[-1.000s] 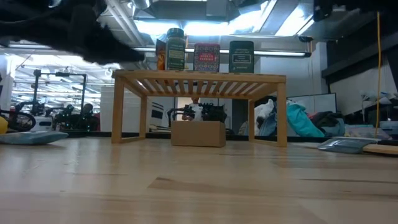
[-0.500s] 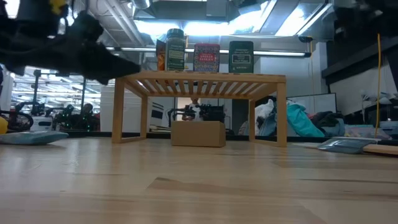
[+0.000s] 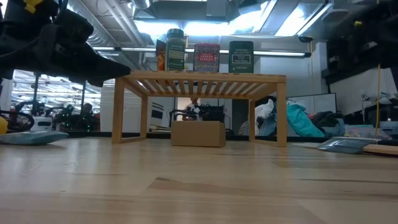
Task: Shelf spices
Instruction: Return to Home Position
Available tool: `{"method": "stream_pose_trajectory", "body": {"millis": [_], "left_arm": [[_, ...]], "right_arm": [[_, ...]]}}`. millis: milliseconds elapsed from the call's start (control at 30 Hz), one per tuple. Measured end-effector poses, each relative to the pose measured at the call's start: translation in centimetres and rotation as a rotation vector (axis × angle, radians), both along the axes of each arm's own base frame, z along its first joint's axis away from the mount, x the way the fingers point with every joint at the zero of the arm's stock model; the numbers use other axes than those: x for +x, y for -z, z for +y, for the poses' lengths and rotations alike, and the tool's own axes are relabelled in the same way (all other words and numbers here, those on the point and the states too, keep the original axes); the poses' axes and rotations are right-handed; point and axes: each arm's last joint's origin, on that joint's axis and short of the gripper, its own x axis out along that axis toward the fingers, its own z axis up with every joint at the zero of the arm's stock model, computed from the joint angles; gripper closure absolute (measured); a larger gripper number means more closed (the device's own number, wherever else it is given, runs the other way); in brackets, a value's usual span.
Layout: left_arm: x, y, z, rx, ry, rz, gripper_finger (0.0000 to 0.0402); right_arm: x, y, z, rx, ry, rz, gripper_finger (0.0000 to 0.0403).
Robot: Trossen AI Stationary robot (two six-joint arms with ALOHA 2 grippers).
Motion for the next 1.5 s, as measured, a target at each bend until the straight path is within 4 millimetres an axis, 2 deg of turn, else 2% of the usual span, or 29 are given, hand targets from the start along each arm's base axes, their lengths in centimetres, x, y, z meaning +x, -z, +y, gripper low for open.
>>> {"method": "stream_pose_trajectory", "body": {"millis": [133, 333, 567, 1000, 1500], "left_arm": [[0.0, 0.0, 0.0, 0.002, 0.010, 0.004, 0.0396], [0.0, 0.3, -0.1, -0.009, 0.046, 0.032, 0.0396], [0.0, 0.5, -0.1, -0.009, 0.045, 0.045, 0.0396], [0.0, 0.5, -0.1, -0.005, 0.042, 0.052, 0.0396], [-0.1, 0.5, -0.1, -0.057, 0.029, 0.047, 0.0396]], "right_arm": [[0.0, 0.0, 0.1, -0.006, -0.053, -0.012, 0.0183], [0.2, 0.3, 0.0, -0.005, -0.043, 0.013, 0.0183], [0.4, 0.4, -0.8, -0.030, 0.241, -0.001, 0.0183], [0.3, 0.8, -1.8, -0.007, 0.613, 0.043, 0.0183], [0.3, 0.9, -2.0, -0.004, 0.654, 0.051, 0.0183]]}}
